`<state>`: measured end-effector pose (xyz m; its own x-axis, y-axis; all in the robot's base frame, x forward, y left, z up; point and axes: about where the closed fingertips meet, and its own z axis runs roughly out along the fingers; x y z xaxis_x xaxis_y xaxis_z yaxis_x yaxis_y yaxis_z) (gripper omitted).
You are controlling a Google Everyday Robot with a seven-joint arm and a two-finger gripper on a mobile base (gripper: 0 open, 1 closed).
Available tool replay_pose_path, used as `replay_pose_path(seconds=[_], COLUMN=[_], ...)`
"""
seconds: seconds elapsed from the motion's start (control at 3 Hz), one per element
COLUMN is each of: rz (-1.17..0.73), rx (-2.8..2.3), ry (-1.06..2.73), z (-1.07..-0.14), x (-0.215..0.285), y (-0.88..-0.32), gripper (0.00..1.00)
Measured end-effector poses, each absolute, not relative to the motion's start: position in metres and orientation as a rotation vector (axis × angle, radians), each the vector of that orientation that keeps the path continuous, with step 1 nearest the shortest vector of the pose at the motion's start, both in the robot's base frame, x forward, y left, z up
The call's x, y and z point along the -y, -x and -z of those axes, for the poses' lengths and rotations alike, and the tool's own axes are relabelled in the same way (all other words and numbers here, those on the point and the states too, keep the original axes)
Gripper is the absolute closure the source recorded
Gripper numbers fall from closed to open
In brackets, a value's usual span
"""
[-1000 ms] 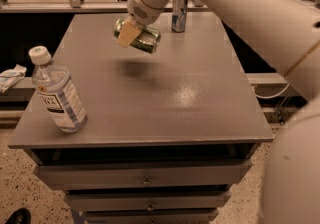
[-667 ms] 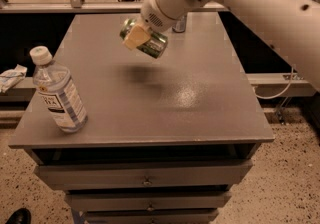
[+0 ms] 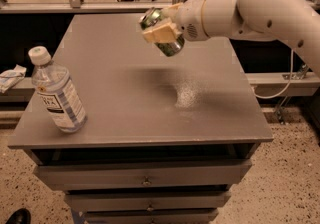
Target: Place green can upright
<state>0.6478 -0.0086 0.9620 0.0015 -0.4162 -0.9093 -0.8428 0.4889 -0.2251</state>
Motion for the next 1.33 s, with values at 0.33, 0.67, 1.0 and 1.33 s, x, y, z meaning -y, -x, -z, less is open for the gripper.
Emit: replay_pose_path(seconds=[0.33, 0.67, 1.0, 1.33], rz=[-0.525, -0.525, -0.554, -0.562], rx=[-1.504, -1.504, -1.514, -1.528], ry=[1.01, 1.01, 0.946, 0.886], z=[-0.963, -0.963, -0.95, -0.944], x=[0.046, 0.046, 0.067, 0.097], y=[-0.64, -0.64, -0.636, -0.629], gripper=[1.0, 1.0, 1.0, 1.0])
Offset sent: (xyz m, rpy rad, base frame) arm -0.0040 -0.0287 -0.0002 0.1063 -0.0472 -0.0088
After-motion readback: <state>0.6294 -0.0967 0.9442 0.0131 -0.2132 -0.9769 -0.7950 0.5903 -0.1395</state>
